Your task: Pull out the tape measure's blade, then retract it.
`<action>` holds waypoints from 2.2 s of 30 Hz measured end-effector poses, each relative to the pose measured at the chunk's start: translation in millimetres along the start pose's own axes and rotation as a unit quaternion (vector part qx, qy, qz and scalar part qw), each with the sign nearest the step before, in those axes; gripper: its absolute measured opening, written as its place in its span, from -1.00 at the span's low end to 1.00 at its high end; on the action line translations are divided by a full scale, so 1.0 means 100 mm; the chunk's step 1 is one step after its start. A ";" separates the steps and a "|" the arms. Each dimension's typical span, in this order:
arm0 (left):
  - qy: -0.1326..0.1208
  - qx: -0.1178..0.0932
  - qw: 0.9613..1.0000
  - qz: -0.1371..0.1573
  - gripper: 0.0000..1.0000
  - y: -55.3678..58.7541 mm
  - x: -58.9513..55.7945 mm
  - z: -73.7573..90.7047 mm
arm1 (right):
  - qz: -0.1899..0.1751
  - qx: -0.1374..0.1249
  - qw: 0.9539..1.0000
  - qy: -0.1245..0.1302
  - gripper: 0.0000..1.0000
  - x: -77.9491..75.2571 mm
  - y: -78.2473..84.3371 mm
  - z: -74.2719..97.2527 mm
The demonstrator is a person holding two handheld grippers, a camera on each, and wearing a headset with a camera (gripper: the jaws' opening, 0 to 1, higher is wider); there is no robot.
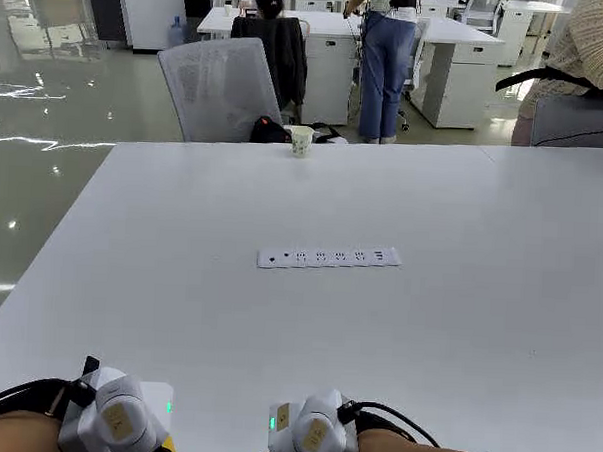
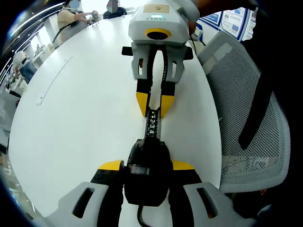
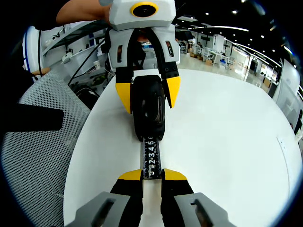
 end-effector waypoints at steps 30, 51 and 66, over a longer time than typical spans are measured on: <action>-0.002 -0.003 1.000 0.004 -0.38 0.01 0.01 0.00 | -0.007 0.006 1.000 0.002 -0.80 0.00 0.09 0.13; -0.003 -0.003 1.000 0.004 -0.38 0.00 0.01 -0.01 | -0.007 0.008 1.000 0.002 -0.80 0.00 0.16 0.22; -0.005 -0.002 1.000 0.005 -0.38 -0.02 0.00 -0.02 | -0.012 0.009 1.000 0.006 -0.80 0.00 0.20 0.30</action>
Point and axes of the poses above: the centre of the closed fingertips' face, and the gripper's own axes: z roughly backward along the fingers, x roughly to its left, y roughly out of its underside, the point moved 2 cm from there along z, roughly backward along the fingers, and after that the axes turned 13 degrees about -x, right-handed, at the moved point
